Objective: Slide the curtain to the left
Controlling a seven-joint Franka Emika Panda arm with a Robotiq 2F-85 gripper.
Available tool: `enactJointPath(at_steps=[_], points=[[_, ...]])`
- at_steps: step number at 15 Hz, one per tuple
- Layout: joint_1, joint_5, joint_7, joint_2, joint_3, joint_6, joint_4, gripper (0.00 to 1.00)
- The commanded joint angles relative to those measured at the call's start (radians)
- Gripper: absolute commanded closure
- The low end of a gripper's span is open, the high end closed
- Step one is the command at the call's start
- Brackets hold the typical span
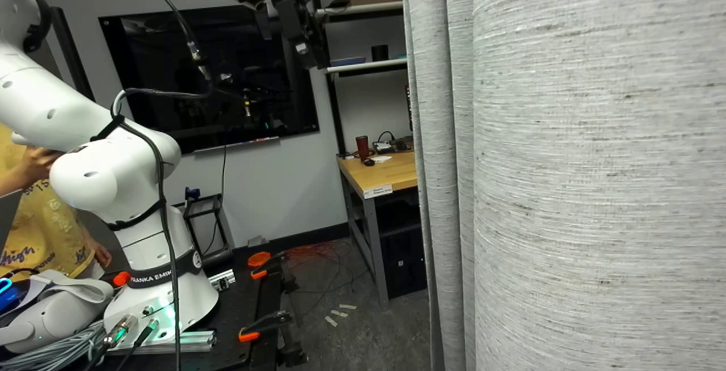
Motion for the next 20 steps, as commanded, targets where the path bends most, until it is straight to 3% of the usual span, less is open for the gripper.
enactJointPath(at_steps=[1,9,20], points=[[-0.029,-0.015,0.004,0.077,-0.027,0.02,0.081,0.0],[-0.039,-0.012,0.048,0.184,-0.027,0.12,0.257,0.0],[-0.127,-0.09,0.105,0.243,-0.089,0.161,0.391,0.0]])
